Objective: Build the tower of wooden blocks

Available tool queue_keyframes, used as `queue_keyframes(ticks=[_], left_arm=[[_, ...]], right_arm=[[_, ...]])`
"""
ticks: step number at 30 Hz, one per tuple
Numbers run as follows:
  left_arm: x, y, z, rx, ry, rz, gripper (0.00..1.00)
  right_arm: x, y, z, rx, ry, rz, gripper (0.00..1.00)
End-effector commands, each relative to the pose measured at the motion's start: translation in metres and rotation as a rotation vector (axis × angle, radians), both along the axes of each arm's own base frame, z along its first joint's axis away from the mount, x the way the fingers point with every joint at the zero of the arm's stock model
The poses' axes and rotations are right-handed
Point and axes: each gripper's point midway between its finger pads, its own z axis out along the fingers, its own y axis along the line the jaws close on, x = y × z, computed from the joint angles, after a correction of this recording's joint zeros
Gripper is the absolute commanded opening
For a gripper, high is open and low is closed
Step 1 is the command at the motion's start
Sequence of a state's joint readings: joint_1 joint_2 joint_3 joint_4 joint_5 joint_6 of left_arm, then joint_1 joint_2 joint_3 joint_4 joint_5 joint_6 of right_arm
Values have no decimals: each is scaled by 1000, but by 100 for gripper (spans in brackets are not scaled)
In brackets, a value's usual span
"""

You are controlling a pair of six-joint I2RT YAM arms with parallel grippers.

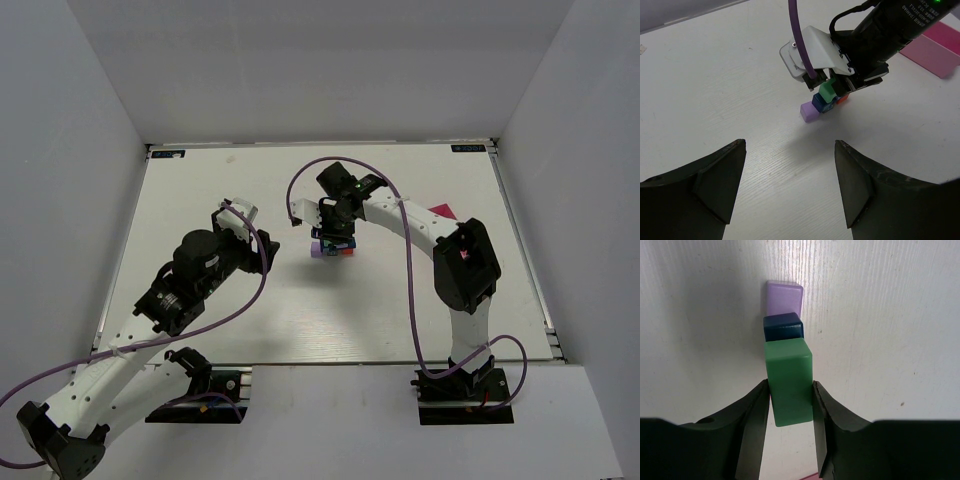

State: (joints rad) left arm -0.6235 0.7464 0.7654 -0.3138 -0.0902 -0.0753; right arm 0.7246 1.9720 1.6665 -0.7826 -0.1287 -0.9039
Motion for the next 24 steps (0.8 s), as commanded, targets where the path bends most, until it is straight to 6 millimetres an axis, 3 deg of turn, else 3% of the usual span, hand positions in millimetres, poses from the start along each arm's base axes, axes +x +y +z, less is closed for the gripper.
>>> queue_keyframes(ticks=[1,24], left_arm=[[0,2,-1,-7,2,7,82],[0,2,-1,-7,2,7,83]], right_arm=[[10,9,8,27,-36,-11,36],[8,10,2,17,-36,-11,44]])
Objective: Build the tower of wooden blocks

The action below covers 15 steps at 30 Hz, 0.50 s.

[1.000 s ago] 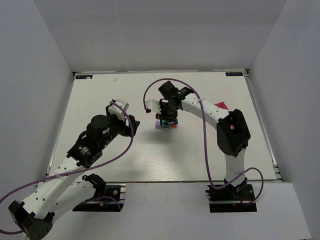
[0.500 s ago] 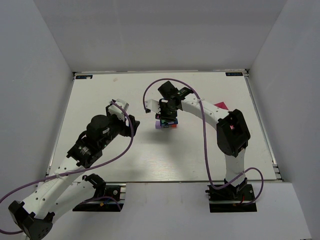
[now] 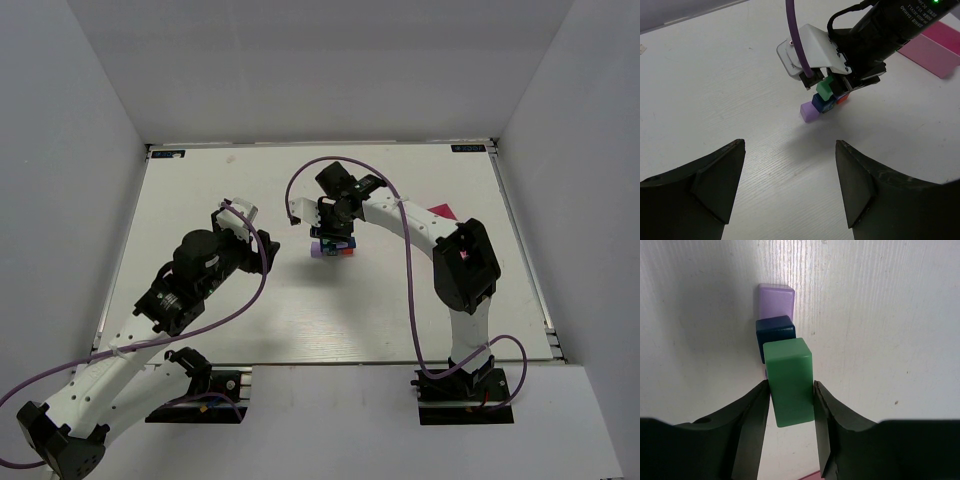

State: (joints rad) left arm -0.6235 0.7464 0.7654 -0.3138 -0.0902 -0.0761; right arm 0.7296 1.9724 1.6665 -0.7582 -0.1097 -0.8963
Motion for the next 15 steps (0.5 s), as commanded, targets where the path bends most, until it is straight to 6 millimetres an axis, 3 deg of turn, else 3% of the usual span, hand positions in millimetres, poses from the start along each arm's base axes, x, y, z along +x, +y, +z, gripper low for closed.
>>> queue_keyframes(ticks=[1,15], left_arm=[[0,2,-1,-7,2,7,83],[0,2,-1,-7,2,7,83]], right_arm=[[4,7,1,13,-12,-3,44],[2,8,-3,8,-7,2,48]])
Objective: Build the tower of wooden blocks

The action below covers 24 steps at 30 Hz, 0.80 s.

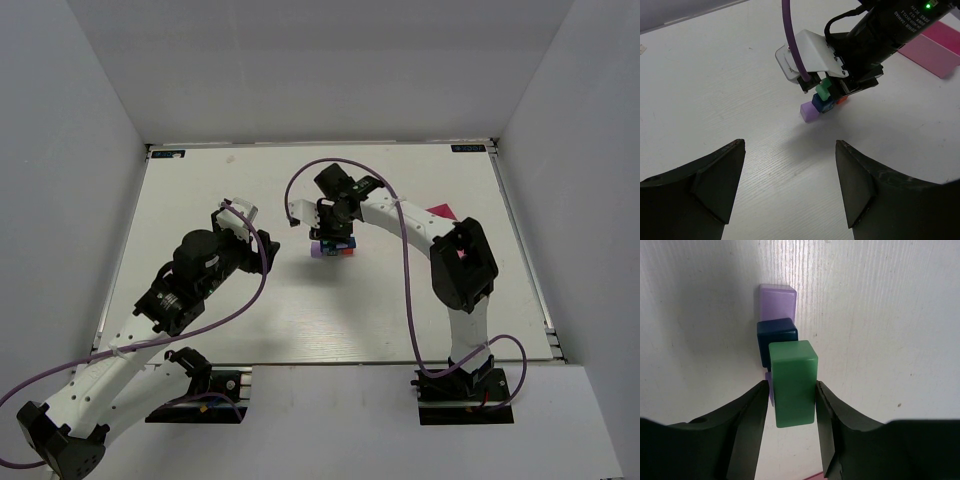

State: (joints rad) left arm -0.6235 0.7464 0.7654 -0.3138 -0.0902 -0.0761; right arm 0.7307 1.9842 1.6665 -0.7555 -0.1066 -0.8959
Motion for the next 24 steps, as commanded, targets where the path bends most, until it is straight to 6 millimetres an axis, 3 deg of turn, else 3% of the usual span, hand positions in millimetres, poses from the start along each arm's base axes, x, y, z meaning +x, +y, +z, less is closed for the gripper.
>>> queue_keyframes(ticks=[1,5,7,18,24], left_arm=[[0,2,-1,-7,2,7,83],[0,2,-1,-7,2,7,83],[0,2,-1,-7,2,7,83],[1,1,1,-12,-6,7,83],[0,0,-1,-14,-4,-2,83]], right_arm=[[2,7,2,13,-13,1,48],[2,7,6,23,-22,1,55],[3,7,10,32,-37,3,91],[3,4,37,97,-101,-9,91],[-1,-11,72,166,-189,-48,91]])
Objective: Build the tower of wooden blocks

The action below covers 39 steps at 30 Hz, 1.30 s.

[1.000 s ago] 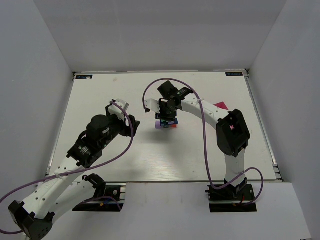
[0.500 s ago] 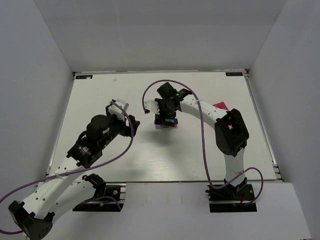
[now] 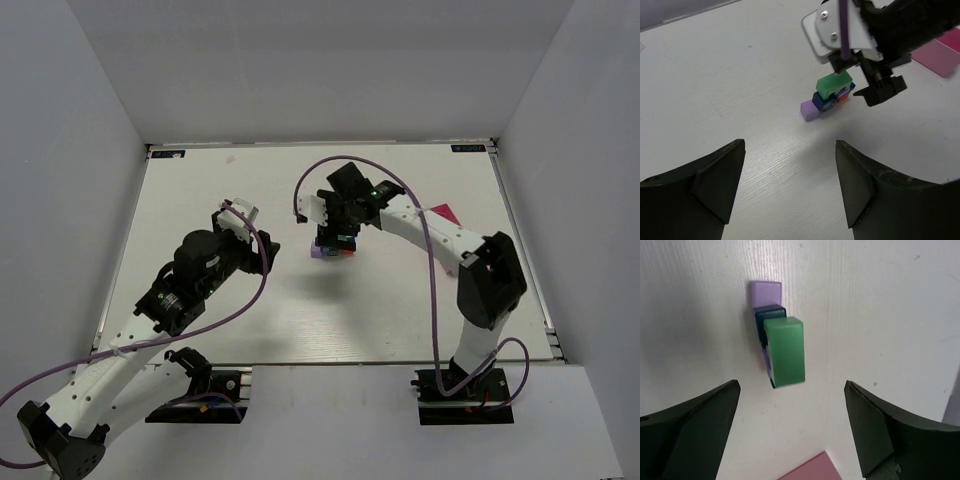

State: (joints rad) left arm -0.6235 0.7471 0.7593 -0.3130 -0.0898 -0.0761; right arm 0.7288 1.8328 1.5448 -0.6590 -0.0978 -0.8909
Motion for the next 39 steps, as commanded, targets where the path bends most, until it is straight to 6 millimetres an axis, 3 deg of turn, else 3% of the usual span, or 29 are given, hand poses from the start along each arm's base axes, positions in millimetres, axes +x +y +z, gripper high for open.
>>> queue_keyframes(ticks=[1,2,4,5,6,7,8,10,12,13,14,15,16,17,24,27,35,39], left_arm=[[0,0,2,-17,-9,-1,83],[0,0,2,-17,-9,-1,83],[-1,-3,2,-13,-11,-21,83],[-1,-3,2,-13,-11,-21,86],[-2,-4,2,-15,-10,-30,89],[-3,-6,2,-9,-13,-46,92],[-2,-7,-1,-3,-5,-46,100],[-3,-9,-3,2,-7,-68,100],[-3,-11,-6,21,-9,-87,100],[-6,-14,-8,22,1,-106,100],[-7,-14,-8,33,-6,-120,100],[-9,-17,-8,42,-13,-149,100],[-8,-18,-11,54,-10,-152,100],[-10,-20,-11,50,-8,-170,100],[-11,-18,-15,83,-7,-177,100],[-10,-15,-12,88,-23,-169,100],[-14,-16,-7,89,-47,-190,100],[-16,-16,-4,84,-69,-200,100]], right_arm=[[6,-12,54,103,-138,-68,91],[10,-17,54,121,-163,-96,91],[16,-26,83,224,-251,-182,91],[13,-45,63,192,-240,-241,91],[18,-51,98,312,-313,-342,91],[19,-59,101,330,-323,-393,91],[15,-72,84,320,-295,-464,91],[8,-90,104,391,-314,-557,91],[-1,-105,100,414,-315,-612,91],[-10,-112,118,475,-338,-633,91],[-16,-119,100,457,-332,-649,91],[-22,-122,97,458,-335,-653,91],[-32,-130,108,510,-361,-658,91],[-38,-134,97,506,-348,-670,91],[-76,-147,111,704,-336,-686,91],[-77,-153,114,721,-382,-685,91],[-75,-160,88,610,-410,-662,91],[-78,-160,87,606,-423,-633,91]])
